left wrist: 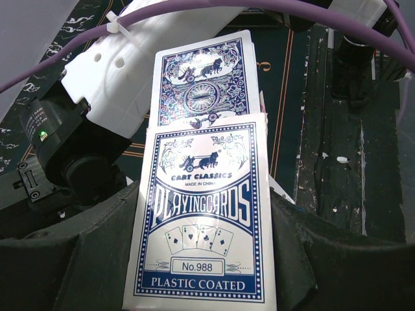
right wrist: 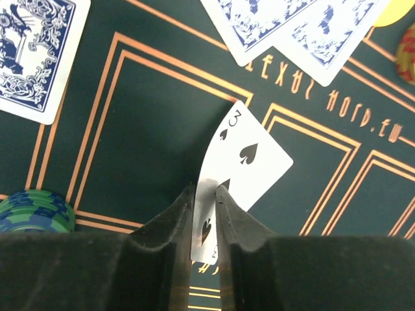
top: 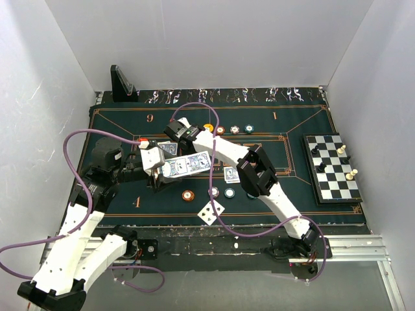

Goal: Distribute texas hold em gaming equipment

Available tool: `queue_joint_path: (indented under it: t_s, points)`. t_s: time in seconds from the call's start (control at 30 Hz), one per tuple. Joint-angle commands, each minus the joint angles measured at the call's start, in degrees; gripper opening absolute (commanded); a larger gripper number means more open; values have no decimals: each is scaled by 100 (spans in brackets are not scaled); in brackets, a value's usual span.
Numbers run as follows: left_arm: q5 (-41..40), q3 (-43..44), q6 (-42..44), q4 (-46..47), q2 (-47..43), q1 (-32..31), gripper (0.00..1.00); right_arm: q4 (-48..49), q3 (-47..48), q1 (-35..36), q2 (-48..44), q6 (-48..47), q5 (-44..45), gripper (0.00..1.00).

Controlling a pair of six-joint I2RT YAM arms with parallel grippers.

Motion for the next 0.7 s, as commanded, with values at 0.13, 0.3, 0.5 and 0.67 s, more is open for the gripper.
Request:
queue_joint_path:
  t_s: [0.13, 0.3, 0.5, 0.67]
  points:
    - [86, 189, 34, 46, -77, 23, 0, 194, -252, 36, -23, 246, -980, 60]
    - [86, 180, 51, 46, -85, 23, 0, 458, -498, 19, -268, 255, -1516, 70]
    - [42, 180, 86, 46, -94, 23, 0, 854, -885, -139, -918, 536, -2465, 72]
    - [33, 154, 113, 54, -94, 23, 0, 1135, -1561, -552, -1735, 782, -3221, 72]
